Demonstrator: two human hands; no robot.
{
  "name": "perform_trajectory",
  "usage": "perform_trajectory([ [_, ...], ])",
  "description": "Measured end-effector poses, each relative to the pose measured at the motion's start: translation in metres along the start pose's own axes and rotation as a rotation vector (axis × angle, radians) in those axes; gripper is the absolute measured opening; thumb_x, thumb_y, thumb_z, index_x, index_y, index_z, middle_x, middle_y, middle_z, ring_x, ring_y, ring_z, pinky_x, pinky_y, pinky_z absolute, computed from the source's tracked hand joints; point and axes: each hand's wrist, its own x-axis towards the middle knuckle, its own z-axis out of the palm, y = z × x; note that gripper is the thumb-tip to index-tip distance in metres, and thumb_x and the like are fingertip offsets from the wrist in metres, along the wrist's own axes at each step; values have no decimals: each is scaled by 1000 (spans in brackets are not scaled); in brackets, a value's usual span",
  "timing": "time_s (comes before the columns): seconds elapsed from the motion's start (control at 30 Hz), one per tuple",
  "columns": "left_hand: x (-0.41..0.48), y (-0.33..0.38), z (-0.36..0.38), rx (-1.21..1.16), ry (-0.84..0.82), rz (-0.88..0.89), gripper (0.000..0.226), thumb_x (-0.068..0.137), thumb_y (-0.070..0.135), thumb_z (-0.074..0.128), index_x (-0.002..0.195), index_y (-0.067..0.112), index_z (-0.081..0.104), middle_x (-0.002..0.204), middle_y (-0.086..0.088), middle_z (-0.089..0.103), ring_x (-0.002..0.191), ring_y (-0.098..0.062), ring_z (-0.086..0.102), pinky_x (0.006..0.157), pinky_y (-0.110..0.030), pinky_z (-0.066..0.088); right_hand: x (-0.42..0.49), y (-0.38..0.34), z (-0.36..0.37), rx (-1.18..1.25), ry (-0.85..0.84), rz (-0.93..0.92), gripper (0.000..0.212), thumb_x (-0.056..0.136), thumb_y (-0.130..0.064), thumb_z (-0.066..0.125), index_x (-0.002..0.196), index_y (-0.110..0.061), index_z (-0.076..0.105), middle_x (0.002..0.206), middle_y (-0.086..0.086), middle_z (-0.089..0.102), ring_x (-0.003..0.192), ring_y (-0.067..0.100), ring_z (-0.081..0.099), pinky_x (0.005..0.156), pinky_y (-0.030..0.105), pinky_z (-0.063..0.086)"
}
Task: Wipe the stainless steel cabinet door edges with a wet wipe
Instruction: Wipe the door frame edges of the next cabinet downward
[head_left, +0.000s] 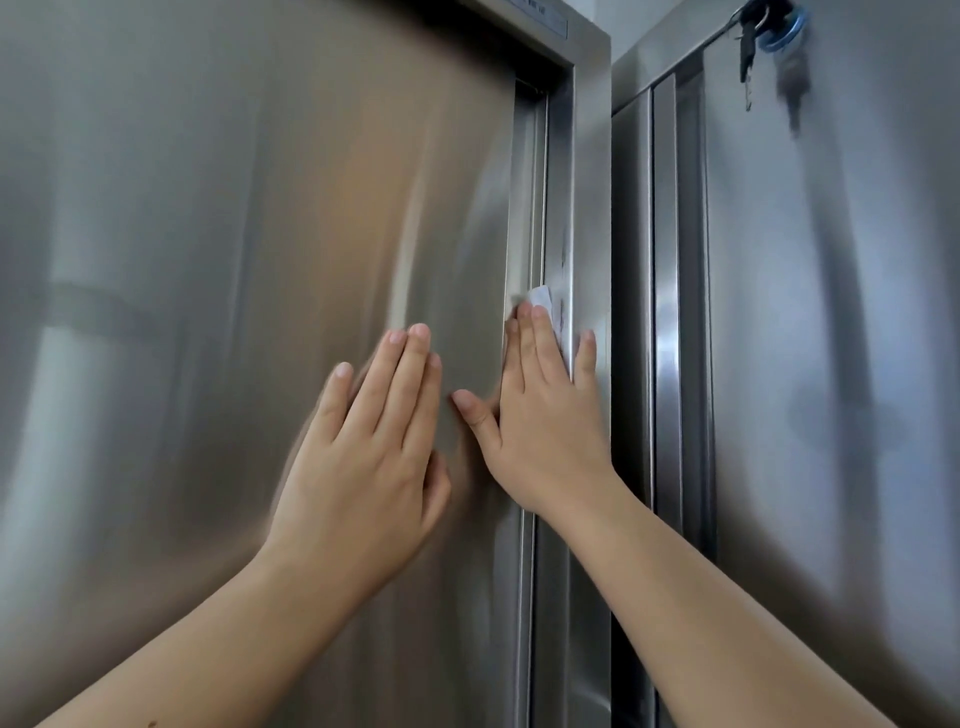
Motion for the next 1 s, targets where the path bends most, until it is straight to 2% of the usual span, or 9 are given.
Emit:
perform_trajectory([
  [0.07,-6,1,-1,-2,-7,4,62,83,26,39,135,-7,40,146,-23,32,134,-36,32,105,-49,25,-9,-4,1,9,-15,7,81,81,-55,-20,139,1,-14,156,16,-9,142,24,-18,110,49,-14],
  [0.27,-31,13,0,14,-14,24,59,88,25,34,137,-6,38,146,-22,31,134,-36,32,102,-52,28,-45,-15,8,1,-52,20,79,85,-55,-17,141,1,-15,154,18,-14,141,26,-21,106,49,-21],
  [0.57,-68,29,1,12,-32,48,57,88,23,41,137,-5,39,147,-19,32,134,-33,32,103,-52,24,-95,-32,26,13,-62,97,78,91,-56,-6,147,-2,2,156,14,-6,144,24,-11,108,49,-14],
  [0.73,-96,37,0,-16,-52,41,56,90,23,37,139,-2,37,147,-17,32,135,-31,32,105,-51,22,-114,-35,30,-54,-92,103,78,92,-54,-7,148,-1,11,156,15,0,144,26,-6,112,50,-3],
  [1.0,-140,56,1,-42,-89,-1,54,91,22,35,140,0,38,148,-15,32,135,-29,32,106,-50,22,-153,-46,41,-101,-196,96,79,92,-54,-10,147,0,8,156,16,1,144,27,-3,112,51,1],
])
